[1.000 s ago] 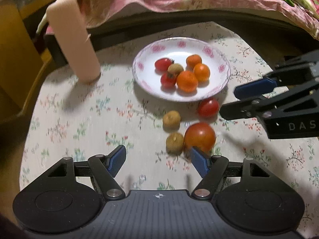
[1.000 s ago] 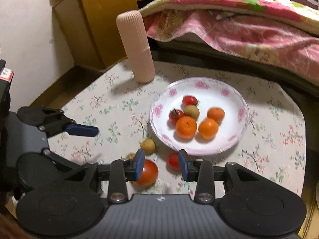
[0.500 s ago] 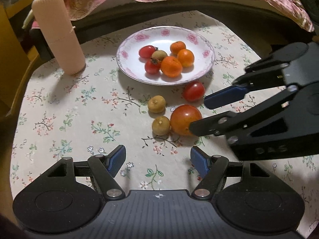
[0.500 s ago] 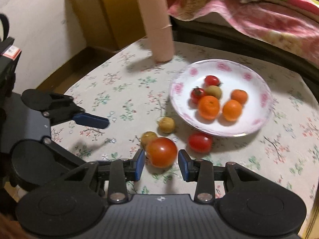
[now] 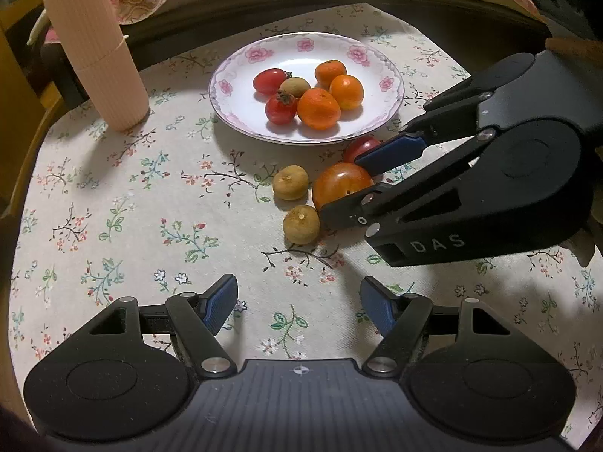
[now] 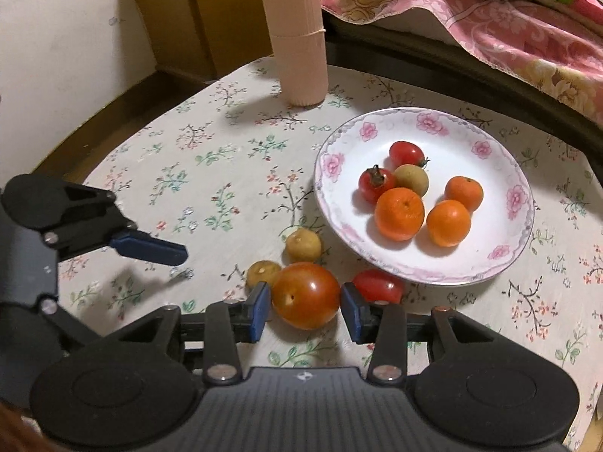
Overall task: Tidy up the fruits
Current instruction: 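Grasp a small brownish fruit with the left tool while the right tool grasps the large tomato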
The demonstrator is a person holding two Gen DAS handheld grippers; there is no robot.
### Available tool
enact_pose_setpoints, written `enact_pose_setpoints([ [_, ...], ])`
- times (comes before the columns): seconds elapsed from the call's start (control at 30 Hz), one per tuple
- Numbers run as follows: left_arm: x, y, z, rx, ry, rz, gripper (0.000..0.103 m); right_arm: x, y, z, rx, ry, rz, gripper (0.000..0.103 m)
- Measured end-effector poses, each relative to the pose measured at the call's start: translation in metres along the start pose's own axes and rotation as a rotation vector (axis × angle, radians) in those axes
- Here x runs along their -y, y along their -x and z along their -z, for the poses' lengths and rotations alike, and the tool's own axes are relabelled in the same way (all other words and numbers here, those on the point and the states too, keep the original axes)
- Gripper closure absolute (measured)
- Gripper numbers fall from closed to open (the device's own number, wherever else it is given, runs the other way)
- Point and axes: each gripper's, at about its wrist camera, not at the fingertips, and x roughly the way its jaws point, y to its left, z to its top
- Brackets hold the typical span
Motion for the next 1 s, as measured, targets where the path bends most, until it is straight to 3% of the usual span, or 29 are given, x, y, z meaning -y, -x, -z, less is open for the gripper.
enact_pose_setpoints([
  [0.47, -0.002, -0.008, -0.004, 0.009, -0.020, -0.011, 0.026, 0.006, 0.005, 0.001, -0.032, -0.032, -0.023, 0.063],
  [1.0, 0.004, -0.034, -0.031, 0.044, 0.006, -0.024, 0.053, 0.031, 0.025, 0.023, -0.065, -0.094, 0.006, 0.063],
])
